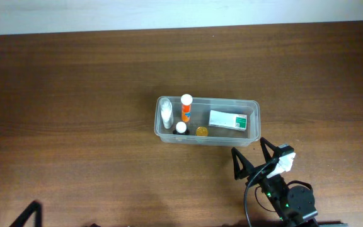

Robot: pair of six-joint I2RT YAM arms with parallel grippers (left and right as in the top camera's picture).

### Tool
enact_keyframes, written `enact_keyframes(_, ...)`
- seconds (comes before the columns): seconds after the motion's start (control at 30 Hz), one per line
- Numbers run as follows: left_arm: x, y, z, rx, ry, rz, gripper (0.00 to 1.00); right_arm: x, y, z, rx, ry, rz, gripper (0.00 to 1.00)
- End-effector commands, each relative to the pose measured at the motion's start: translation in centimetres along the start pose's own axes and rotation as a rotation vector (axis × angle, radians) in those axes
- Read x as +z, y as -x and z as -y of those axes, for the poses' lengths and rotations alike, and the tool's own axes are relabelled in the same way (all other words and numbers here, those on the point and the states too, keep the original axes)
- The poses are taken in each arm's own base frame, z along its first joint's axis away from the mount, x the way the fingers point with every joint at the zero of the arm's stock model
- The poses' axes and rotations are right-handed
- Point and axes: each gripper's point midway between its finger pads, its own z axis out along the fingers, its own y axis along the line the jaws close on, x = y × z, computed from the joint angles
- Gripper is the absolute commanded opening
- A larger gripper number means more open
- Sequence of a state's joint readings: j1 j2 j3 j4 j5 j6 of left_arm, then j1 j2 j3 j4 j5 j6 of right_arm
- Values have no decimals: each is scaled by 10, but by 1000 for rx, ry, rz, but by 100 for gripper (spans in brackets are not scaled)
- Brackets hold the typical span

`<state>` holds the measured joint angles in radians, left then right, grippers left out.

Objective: Pack container

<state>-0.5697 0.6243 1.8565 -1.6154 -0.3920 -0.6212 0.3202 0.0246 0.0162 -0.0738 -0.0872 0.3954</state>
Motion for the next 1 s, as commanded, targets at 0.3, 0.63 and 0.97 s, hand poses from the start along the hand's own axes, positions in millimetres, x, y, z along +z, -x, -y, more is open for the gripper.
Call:
enact_keyframes(0.3, 86, -53, -6, -24, 43, 33, 99, 1, -3, 4, 3, -15, -4, 98)
enact_keyframes(0.63, 126, -112, -34, 20, 160, -70, 99, 1, -3, 4, 3, -15, -4, 98)
enact_keyframes(0.97, 147, -137, -34, -8, 136, -106, 99, 1, -3, 4, 3, -15, -4, 98)
